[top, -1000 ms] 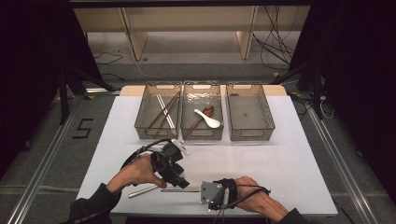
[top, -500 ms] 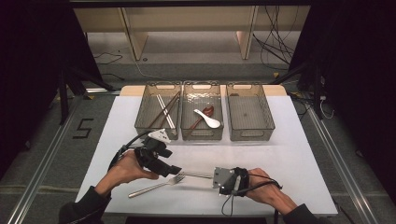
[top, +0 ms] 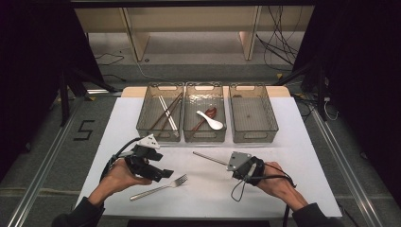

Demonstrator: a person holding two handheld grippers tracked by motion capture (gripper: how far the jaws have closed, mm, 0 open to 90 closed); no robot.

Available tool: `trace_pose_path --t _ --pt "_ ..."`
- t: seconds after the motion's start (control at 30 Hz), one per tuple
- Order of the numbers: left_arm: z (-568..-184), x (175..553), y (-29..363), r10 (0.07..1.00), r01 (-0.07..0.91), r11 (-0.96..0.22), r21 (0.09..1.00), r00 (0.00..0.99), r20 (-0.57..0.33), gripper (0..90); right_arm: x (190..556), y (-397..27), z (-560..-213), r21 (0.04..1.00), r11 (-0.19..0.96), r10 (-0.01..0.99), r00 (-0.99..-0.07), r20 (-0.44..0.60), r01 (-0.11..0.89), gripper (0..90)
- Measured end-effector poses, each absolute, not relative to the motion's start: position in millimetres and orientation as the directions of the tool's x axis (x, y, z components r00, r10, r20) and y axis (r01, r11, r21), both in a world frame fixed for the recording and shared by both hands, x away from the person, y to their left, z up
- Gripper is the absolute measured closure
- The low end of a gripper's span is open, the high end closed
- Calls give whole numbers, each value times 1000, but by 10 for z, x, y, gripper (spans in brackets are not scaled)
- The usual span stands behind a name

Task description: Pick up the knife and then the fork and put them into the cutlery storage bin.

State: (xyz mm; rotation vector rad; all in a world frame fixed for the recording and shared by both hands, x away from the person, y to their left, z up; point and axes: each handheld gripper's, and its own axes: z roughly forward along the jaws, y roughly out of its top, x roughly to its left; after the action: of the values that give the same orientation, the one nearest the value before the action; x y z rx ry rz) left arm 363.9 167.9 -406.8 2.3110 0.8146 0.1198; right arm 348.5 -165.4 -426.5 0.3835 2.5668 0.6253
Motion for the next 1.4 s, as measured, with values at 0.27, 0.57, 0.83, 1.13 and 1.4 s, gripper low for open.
trace_pose_path --t 0.27,0.57,0.83,1.13,1.4 --pt "-4137 3608 1727 597 528 -578 622 794 -119 226 3670 -1811 -4157 547 799 479 -816 -324 252 893" --pt "-4169 3583 1820 616 534 -557 635 779 -115 227 3889 -1988 -3963 612 719 585 -762 -276 330 893" --pt "-4200 3569 1865 625 546 -550 632 771 -122 223 4118 -2023 -3839 633 670 648 -722 -243 388 893" --pt "-4218 3555 1901 633 556 -545 627 764 -126 213 4376 -2039 -3757 645 615 707 -680 -195 454 893" --pt "-4227 3544 1925 634 560 -551 619 763 -125 213 4628 -2094 -3716 643 566 761 -627 -167 515 893"
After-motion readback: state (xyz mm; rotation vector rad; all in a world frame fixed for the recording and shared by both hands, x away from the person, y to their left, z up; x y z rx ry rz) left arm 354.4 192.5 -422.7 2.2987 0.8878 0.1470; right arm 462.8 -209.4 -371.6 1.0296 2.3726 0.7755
